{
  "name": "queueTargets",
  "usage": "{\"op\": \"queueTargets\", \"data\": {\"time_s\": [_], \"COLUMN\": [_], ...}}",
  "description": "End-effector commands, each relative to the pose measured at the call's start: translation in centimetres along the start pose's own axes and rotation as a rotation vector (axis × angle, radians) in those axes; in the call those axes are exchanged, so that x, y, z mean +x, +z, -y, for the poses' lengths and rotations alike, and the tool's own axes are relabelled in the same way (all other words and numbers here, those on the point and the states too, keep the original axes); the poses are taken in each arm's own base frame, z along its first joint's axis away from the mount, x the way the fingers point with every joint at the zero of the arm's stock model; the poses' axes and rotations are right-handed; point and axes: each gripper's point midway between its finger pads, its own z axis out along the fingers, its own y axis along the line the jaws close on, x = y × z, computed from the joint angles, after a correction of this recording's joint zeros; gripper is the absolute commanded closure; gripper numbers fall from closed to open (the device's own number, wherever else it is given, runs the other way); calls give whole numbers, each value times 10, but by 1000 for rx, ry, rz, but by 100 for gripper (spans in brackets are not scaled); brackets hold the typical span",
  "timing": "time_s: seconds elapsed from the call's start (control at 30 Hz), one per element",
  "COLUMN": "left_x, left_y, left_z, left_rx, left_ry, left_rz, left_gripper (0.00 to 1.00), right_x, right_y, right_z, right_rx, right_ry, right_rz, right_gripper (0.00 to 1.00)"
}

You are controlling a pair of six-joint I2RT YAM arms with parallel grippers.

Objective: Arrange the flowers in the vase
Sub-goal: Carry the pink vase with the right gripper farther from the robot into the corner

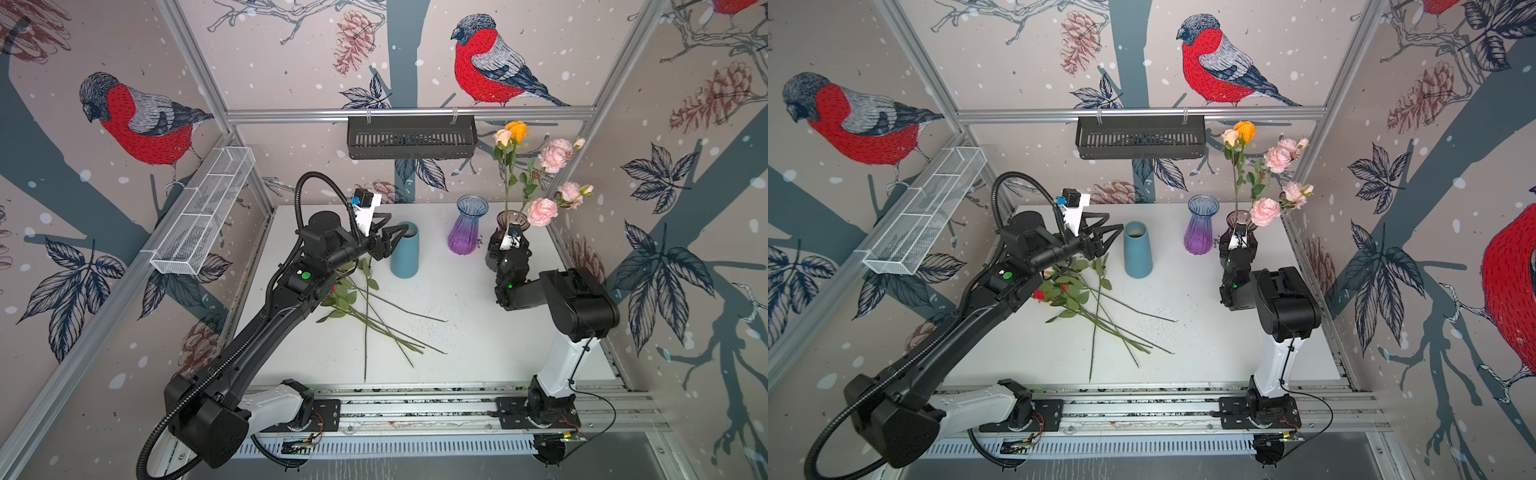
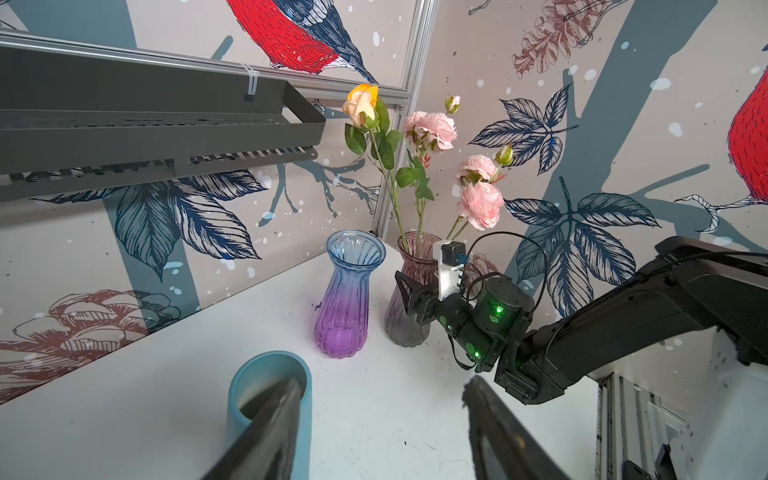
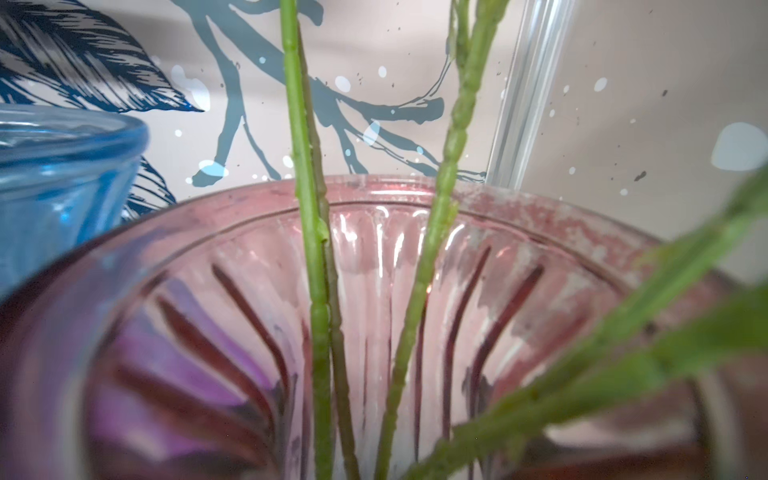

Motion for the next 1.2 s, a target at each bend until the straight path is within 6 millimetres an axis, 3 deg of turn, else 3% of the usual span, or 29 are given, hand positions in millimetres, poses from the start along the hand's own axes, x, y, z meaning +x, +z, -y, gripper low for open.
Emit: {"op": "queueTargets", "data": {"time_s": [0.0,0.47,1.17], "left_x": [-11,1,8], "left_y": [2,10,14], "left_z": [4,-7,-20], "left_rx": [32,19,-9], "left_ry": [14,-3,-13], "left_rz": [35,5,-13], "left_gripper": [36,36,38], "right_x": [-25,6,16], "right_y": [10,74,131], "right_z": [8,49,46], "right_rx": [22,55,51], "right_ry": [10,56,-6], "right_rz": [123,97,97], "right_gripper": [62,62,55]}}
